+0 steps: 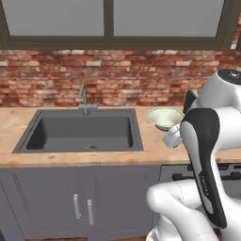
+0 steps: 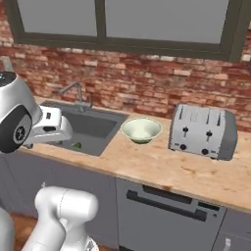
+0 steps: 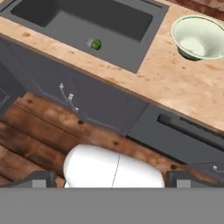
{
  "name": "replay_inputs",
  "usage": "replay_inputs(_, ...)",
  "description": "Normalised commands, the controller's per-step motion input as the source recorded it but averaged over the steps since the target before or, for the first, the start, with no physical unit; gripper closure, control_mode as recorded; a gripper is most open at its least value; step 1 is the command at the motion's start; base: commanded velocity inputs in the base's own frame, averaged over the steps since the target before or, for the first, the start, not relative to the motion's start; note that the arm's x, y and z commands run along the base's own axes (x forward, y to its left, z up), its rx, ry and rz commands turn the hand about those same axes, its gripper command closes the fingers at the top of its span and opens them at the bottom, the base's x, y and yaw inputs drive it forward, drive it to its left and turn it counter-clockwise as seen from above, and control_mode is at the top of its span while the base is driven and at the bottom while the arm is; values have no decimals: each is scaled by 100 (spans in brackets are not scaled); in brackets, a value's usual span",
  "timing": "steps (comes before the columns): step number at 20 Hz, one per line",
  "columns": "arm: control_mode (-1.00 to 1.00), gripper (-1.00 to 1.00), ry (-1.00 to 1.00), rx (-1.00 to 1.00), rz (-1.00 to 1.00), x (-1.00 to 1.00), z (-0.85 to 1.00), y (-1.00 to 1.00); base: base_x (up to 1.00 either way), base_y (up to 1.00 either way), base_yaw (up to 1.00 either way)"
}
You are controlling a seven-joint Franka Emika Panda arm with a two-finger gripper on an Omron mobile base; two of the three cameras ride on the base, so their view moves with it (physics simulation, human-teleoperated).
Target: Clear the mugs and bowl far away from the sink.
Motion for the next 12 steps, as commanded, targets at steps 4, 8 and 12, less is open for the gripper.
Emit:
replay_inputs(4,100,-100,0,0,0,0,0,0,1,-91,-40)
replay_inputs(8,100,-100,0,0,0,0,0,0,24,-30,-44)
replay_inputs(12,100,-100,0,0,0,0,0,0,54,15,-38)
